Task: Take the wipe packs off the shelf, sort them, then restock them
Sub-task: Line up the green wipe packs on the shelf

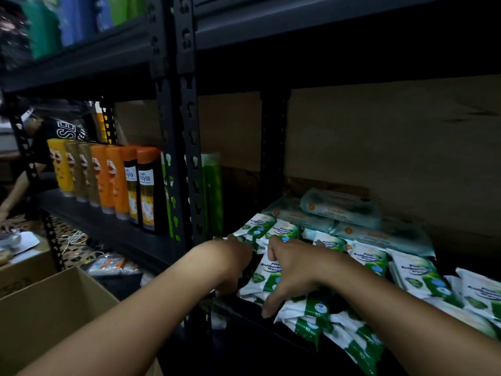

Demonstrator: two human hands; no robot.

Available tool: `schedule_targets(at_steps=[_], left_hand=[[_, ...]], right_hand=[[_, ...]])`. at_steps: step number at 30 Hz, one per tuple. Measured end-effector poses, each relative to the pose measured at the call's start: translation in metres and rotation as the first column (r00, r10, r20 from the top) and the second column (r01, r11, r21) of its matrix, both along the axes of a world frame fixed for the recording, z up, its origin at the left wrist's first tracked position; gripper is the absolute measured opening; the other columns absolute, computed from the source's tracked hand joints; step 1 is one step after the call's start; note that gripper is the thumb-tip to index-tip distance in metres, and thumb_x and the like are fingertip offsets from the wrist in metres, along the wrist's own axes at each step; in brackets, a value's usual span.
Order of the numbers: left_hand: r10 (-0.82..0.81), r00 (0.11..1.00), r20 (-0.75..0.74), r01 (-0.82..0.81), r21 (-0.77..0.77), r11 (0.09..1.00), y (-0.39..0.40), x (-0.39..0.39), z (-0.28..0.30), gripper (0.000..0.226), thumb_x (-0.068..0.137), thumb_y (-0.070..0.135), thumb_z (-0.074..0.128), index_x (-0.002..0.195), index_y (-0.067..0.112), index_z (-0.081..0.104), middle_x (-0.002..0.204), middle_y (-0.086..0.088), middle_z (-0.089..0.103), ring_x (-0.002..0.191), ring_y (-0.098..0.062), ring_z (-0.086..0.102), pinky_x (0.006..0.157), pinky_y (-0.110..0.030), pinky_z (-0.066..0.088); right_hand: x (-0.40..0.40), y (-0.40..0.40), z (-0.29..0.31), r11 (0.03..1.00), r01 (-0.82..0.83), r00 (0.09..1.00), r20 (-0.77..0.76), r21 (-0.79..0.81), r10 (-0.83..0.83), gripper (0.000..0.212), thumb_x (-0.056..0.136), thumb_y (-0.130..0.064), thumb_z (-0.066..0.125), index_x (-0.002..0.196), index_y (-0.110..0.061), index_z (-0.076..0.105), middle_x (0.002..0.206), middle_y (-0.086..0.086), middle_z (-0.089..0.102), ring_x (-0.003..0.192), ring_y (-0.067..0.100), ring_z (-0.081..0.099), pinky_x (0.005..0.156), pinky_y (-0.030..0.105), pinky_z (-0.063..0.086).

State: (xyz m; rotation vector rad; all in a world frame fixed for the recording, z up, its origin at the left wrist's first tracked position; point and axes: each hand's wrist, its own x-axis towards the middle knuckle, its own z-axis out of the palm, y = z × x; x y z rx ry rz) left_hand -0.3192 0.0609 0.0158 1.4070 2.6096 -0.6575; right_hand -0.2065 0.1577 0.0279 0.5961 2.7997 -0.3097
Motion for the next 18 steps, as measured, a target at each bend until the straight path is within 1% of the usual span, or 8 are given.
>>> schedule_targets(at_steps=[2,4,7,9,11,13,16,18], left_hand=[[-0.019,1.000,-0.012,0.020,0.029,0.999,0.004,0.000,0.001,0.081,0.090,0.013,0.074,0.154,0.010,0.025,0.151,-0.013,0.038,0.128,-0.031,0.052,0.078,-0.031,0.043],[-0.041,0.999,0.014,0.040,0.054,0.998,0.005,-0.005,0.001,0.079,0.085,0.012,0.078,0.150,0.014,0.033,0.142,-0.008,0.045,0.122,-0.029,0.056,0.075,-0.031,0.043],[-0.124,0.988,0.090,0.113,0.123,0.986,0.003,-0.017,0.002,0.086,0.081,0.008,0.081,0.151,0.020,0.032,0.139,-0.005,0.047,0.123,-0.024,0.054,0.084,-0.031,0.049],[-0.169,0.975,0.144,0.144,0.169,0.975,0.002,-0.022,0.001,0.085,0.083,0.003,0.077,0.152,0.025,0.033,0.141,-0.003,0.047,0.123,-0.023,0.054,0.090,-0.032,0.050],[-0.208,0.968,0.143,0.178,0.198,0.964,0.003,-0.026,-0.001,0.082,0.084,-0.001,0.071,0.151,0.029,0.034,0.144,-0.003,0.046,0.121,-0.024,0.056,0.094,-0.038,0.053],[-0.225,0.967,0.122,0.199,0.193,0.961,0.004,-0.027,-0.003,0.080,0.087,-0.004,0.065,0.151,0.030,0.032,0.148,-0.002,0.043,0.120,-0.026,0.057,0.092,-0.038,0.052],[-0.208,0.977,0.046,0.200,0.138,0.970,0.005,-0.022,-0.003,0.083,0.091,-0.007,0.059,0.156,0.029,0.022,0.157,-0.001,0.032,0.122,-0.031,0.055,0.077,-0.037,0.045],[-0.178,0.984,-0.019,0.179,0.139,0.974,0.005,-0.018,-0.003,0.084,0.092,-0.006,0.056,0.158,0.027,0.015,0.156,-0.003,0.033,0.117,-0.035,0.058,0.070,-0.037,0.042]], right_hand=[[0.000,-0.002,0.001,1.000,0.022,1.000,-0.003,-0.001,-0.022,0.115,0.068,-0.058,0.086,0.152,-0.020,0.018,0.151,0.007,0.037,0.123,0.026,0.042,0.111,0.056,0.031],[-0.001,-0.003,0.000,1.000,0.023,0.999,-0.027,-0.005,-0.023,0.114,0.067,-0.056,0.087,0.152,-0.020,0.020,0.146,0.007,0.041,0.111,0.024,0.040,0.099,0.049,0.038],[0.000,-0.001,-0.001,1.000,0.001,0.998,-0.057,-0.021,-0.002,0.106,0.068,-0.053,0.087,0.147,-0.017,0.026,0.122,0.001,0.044,0.101,0.017,0.032,0.087,0.042,0.033],[0.000,0.000,-0.002,1.000,0.004,0.997,-0.078,-0.023,-0.006,0.093,0.067,-0.052,0.088,0.136,-0.018,0.035,0.110,-0.005,0.045,0.096,0.019,0.040,0.084,0.041,0.035],[-0.002,0.001,-0.004,1.000,0.011,0.995,-0.102,-0.016,-0.013,0.084,0.064,-0.052,0.089,0.125,-0.020,0.041,0.105,-0.004,0.049,0.091,0.018,0.046,0.081,0.039,0.033],[-0.003,0.001,-0.006,1.000,0.007,0.993,-0.116,-0.012,-0.008,0.081,0.063,-0.051,0.089,0.121,-0.021,0.042,0.102,-0.003,0.051,0.086,0.017,0.046,0.081,0.039,0.032],[-0.004,0.003,-0.010,1.000,0.021,0.988,-0.152,-0.008,-0.022,0.078,0.061,-0.052,0.088,0.117,-0.022,0.043,0.100,-0.002,0.050,0.078,0.013,0.043,0.080,0.039,0.031],[-0.005,0.004,-0.013,0.999,0.034,0.981,-0.192,0.022,-0.029,0.076,0.061,-0.055,0.088,0.114,-0.023,0.044,0.097,-0.004,0.049,0.077,0.011,0.042,0.087,0.042,0.036]])
